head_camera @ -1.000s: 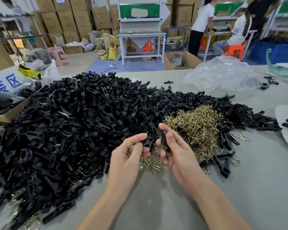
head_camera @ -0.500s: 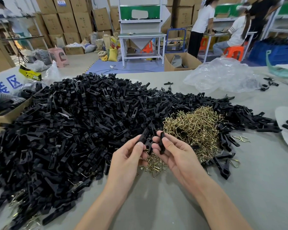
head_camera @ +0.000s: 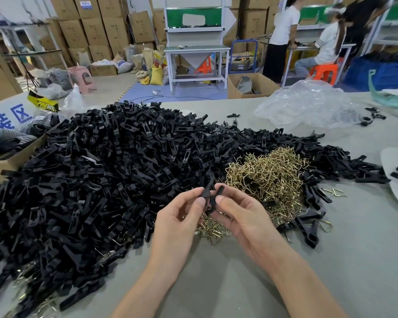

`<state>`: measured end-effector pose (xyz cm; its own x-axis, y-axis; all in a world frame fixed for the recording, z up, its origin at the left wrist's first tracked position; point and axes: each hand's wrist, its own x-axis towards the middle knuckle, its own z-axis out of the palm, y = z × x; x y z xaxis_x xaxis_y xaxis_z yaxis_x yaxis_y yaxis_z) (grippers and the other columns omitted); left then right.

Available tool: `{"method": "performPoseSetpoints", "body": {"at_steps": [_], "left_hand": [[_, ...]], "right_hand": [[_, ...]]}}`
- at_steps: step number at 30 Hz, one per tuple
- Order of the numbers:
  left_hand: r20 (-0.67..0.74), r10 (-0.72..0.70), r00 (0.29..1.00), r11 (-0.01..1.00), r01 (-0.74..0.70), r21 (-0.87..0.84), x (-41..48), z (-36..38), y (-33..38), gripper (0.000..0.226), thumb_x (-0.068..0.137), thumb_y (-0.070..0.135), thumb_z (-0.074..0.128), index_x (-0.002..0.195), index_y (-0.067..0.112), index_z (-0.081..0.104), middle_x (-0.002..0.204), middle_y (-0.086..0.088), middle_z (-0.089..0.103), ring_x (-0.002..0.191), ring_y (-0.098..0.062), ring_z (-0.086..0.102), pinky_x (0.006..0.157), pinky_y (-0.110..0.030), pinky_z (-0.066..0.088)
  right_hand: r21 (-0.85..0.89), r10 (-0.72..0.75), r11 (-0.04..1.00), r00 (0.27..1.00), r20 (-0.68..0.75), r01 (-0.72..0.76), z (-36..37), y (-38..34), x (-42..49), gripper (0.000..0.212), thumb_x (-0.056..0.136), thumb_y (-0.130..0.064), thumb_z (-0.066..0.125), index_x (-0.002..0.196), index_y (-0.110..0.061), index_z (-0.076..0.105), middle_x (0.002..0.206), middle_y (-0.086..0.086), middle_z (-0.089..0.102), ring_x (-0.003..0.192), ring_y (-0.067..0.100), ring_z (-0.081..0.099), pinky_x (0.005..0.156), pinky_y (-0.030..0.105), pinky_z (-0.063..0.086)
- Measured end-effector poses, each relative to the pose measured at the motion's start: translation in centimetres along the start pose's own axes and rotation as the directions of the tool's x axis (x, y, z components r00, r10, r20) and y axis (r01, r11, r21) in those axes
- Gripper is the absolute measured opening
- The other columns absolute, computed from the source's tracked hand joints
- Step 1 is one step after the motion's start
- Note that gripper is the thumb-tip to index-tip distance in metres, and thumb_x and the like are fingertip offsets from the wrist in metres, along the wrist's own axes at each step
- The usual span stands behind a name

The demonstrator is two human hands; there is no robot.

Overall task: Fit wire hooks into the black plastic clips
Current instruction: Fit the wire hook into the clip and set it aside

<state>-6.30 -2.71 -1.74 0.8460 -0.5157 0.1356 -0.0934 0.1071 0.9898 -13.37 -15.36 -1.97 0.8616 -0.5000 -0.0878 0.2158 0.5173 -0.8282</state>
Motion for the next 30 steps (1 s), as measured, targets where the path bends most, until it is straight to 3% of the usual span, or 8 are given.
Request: {"method": "performPoseSetpoints", "body": {"at_steps": [3,9,14,21,26,30], "left_hand": [[-0.002,0.024,1.0,0.999,-0.023,0.035,0.0,0.1,-0.1,0.019,0.093,0.017,0.068,0.106,0.029,0.074,0.09,0.008,0.077,0.079,-0.005,0.069,0.068,-0.014,0.051],[0.004,0.053,0.999,0.997,-0.054,0.052,0.0,0.0,-0.2,0.02,0.093,0.015,0.068,0.104,0.03,0.074,0.091,0.007,0.077,0.08,-0.008,0.069,0.072,-0.017,0.053],[0.015,0.092,0.996,0.987,-0.093,0.128,-0.1,-0.1,-0.2,0.02,0.094,0.016,0.067,0.101,0.033,0.074,0.086,0.011,0.075,0.076,-0.001,0.067,0.068,-0.013,0.049],[0.081,0.289,0.954,0.862,-0.296,0.413,-0.5,0.1,-0.5,0.027,0.091,0.026,0.071,0.103,0.047,0.061,0.099,0.02,0.064,0.086,-0.006,0.064,0.064,-0.01,0.045],[0.1,0.324,0.941,0.797,-0.329,0.507,-0.3,0.2,-1.1,0.035,0.091,0.025,0.072,0.107,0.051,0.055,0.1,0.02,0.057,0.09,-0.007,0.062,0.069,-0.01,0.046],[0.039,0.233,0.972,0.903,-0.231,0.362,-0.2,0.1,-1.3,0.026,0.092,0.021,0.07,0.113,0.036,0.067,0.096,0.018,0.068,0.092,-0.001,0.065,0.077,-0.01,0.048]], "right_hand": [[-0.001,-0.005,1.0,1.0,0.004,0.005,-0.1,0.0,0.0,0.022,0.078,-0.008,0.073,0.097,-0.015,0.08,0.106,0.009,0.076,0.096,0.019,0.074,0.078,0.026,0.059],[0.012,-0.01,1.0,1.0,0.006,0.01,-0.2,0.1,0.0,0.029,0.073,-0.011,0.076,0.102,-0.012,0.078,0.107,0.012,0.076,0.095,0.021,0.074,0.076,0.025,0.059],[0.011,-0.017,1.0,1.0,-0.016,0.017,-0.3,0.2,0.1,0.03,0.073,-0.008,0.076,0.103,-0.011,0.076,0.104,0.013,0.076,0.096,0.022,0.074,0.075,0.024,0.059],[0.04,-0.042,0.998,0.999,-0.013,0.042,-0.5,-0.1,0.1,0.033,0.072,-0.006,0.075,0.105,-0.007,0.072,0.099,0.011,0.077,0.096,0.023,0.074,0.076,0.024,0.06],[0.042,-0.056,0.998,0.998,0.003,0.056,-0.6,0.0,0.0,0.033,0.073,-0.005,0.075,0.105,-0.006,0.07,0.096,0.013,0.076,0.093,0.024,0.075,0.075,0.025,0.06],[-0.081,-0.114,0.99,0.993,0.024,0.115,-0.3,0.3,0.1,0.042,0.075,-0.014,0.075,0.116,-0.01,0.067,0.101,0.007,0.077,0.103,0.025,0.073,0.09,0.033,0.059]]}}
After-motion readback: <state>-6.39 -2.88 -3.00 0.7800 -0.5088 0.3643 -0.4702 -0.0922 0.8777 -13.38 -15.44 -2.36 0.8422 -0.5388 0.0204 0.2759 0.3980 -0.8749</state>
